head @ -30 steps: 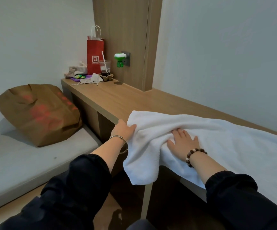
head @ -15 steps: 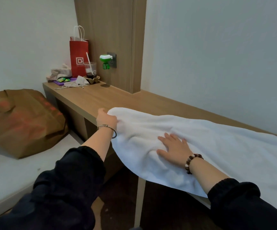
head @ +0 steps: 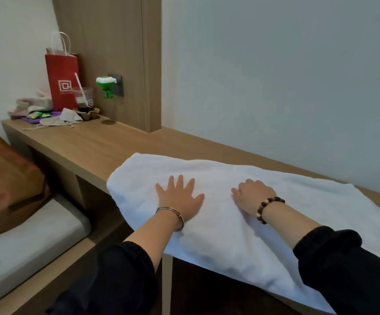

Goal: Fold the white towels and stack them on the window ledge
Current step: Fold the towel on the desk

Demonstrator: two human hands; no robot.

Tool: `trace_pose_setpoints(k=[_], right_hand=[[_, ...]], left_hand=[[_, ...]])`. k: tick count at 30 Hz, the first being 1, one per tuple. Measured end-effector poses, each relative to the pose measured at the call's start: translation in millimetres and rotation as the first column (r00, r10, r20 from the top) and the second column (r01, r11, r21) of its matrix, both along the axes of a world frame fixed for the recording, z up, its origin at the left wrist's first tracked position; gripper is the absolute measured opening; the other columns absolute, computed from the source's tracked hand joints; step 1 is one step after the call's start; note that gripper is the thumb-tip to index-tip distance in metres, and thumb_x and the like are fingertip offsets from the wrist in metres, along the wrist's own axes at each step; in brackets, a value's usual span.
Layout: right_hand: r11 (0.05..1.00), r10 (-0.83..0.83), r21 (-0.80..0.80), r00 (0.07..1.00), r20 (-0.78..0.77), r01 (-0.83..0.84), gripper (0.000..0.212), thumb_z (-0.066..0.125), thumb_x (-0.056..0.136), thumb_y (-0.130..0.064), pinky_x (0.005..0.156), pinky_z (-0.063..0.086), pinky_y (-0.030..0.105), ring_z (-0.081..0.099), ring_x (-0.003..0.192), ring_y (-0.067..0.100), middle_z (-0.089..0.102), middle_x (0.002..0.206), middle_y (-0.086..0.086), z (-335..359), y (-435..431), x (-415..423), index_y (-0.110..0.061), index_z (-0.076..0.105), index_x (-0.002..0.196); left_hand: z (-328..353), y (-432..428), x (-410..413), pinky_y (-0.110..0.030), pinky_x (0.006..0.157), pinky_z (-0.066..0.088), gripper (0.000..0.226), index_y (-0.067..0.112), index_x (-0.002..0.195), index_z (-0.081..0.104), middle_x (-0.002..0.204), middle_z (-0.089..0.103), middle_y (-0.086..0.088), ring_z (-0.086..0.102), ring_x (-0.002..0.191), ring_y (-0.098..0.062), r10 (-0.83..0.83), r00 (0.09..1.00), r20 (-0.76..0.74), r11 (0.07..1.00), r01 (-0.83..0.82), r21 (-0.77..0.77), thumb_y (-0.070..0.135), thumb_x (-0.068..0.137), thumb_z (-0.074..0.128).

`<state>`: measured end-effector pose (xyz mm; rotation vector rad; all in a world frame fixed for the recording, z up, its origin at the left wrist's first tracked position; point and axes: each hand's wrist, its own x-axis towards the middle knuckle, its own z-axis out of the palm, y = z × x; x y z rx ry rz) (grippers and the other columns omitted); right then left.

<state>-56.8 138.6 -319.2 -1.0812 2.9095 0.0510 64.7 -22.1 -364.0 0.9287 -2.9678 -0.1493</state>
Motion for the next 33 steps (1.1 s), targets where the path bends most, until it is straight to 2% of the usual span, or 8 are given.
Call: trace_pose_setpoints(k=[3,6,9,16,22,26,30,33], right_hand=[[0.989,-0.096,-0.12,0.993,-0.072,0.087,0.027,0.034,0.098,-0.026,0.075,0.039,0.031,0.053,0.097,0.027,0.06,0.114,0.009,6.5,-5.0,-28.6,-0.013,0.057,0.098],[0.986,-0.122,-0.125,0.99,-0.075,0.112,0.03,0.039,0.096,-0.015,0.092,0.043,0.035,0.046,0.118,0.031,0.051,0.127,0.012,9.6,-8.0,-70.1,-0.011,0.054,0.122],[0.986,-0.13,-0.101,0.991,0.022,0.132,0.033,0.037,0.095,-0.007,0.093,0.045,0.037,0.051,0.114,0.032,0.054,0.126,0.013,7.0,-8.4,-97.2,-0.009,0.05,0.126],[0.973,-0.196,-0.111,0.978,0.067,0.202,0.022,0.045,0.089,0.0,0.059,0.044,0.029,0.053,0.064,0.026,0.057,0.071,0.011,8.9,-5.2,-128.1,-0.006,0.06,0.073],[0.986,-0.116,0.14,0.98,0.161,0.094,0.03,0.046,0.086,-0.01,0.08,0.053,0.033,0.061,0.092,0.025,0.064,0.103,0.004,27.7,-6.8,-135.9,-0.019,0.068,0.106],[0.946,-0.117,0.315,0.984,0.136,0.069,0.018,0.049,0.076,-0.011,0.05,0.034,0.021,0.04,0.055,0.019,0.045,0.065,0.003,38.5,-5.2,-127.1,-0.018,0.043,0.061],[0.922,-0.119,0.383,0.986,0.118,0.065,0.019,0.056,0.065,-0.02,0.046,0.024,0.021,0.031,0.05,0.019,0.035,0.056,0.001,42.8,-2.9,-125.2,-0.015,0.039,0.06],[0.959,-0.153,0.254,0.985,0.075,0.129,0.021,0.056,0.069,-0.016,0.048,0.026,0.023,0.033,0.049,0.019,0.035,0.054,0.002,41.1,0.0,-130.4,-0.013,0.039,0.057]], left_hand=[[1.7,0.3,1.5,-0.06,0.11,0.003,0.063,0.036,0.15,0.006,0.16,-0.001,0.002,-0.004,0.146,-0.026,-0.028,1.0,0.005,0.999,0.028,-0.016,0.06,0.093,0.016],[0.9,-0.2,1.4,-0.06,0.11,0.004,0.062,0.038,0.15,0.007,0.16,-0.001,0.002,-0.004,0.146,-0.026,-0.032,0.999,-0.003,0.999,0.032,-0.016,0.061,0.092,0.016],[0.4,-1.7,-1.1,-0.06,0.11,0.004,0.062,0.038,0.149,0.007,0.16,0.0,0.003,-0.003,0.146,-0.025,-0.03,1.0,-0.01,0.999,0.03,-0.022,0.061,0.092,0.016],[-1.9,-1.6,-3.5,-0.06,0.111,0.005,0.061,0.038,0.149,0.01,0.16,0.001,0.003,-0.001,0.147,-0.023,-0.019,0.999,-0.038,0.999,0.018,-0.032,0.06,0.092,0.017],[-0.9,-0.8,-2.9,-0.06,0.111,0.006,0.061,0.038,0.149,0.01,0.16,0.002,0.002,-0.001,0.147,-0.023,-0.019,0.999,-0.038,0.999,0.017,-0.043,0.059,0.093,0.017],[-0.7,-1.0,-3.0,-0.059,0.111,0.006,0.061,0.038,0.149,0.01,0.16,0.002,0.003,-0.001,0.147,-0.023,-0.016,0.999,-0.036,0.999,0.014,-0.036,0.059,0.093,0.017],[0.2,0.1,-2.3,-0.059,0.112,0.005,0.06,0.038,0.149,0.011,0.16,0.003,0.003,-0.001,0.147,-0.022,-0.012,0.999,-0.039,1.0,0.011,-0.028,0.058,0.093,0.018],[0.3,-0.2,-3.0,-0.059,0.112,0.007,0.06,0.037,0.149,0.012,0.16,0.004,0.004,0.0,0.146,-0.022,-0.01,0.999,-0.042,0.999,0.009,-0.035,0.059,0.093,0.018]])
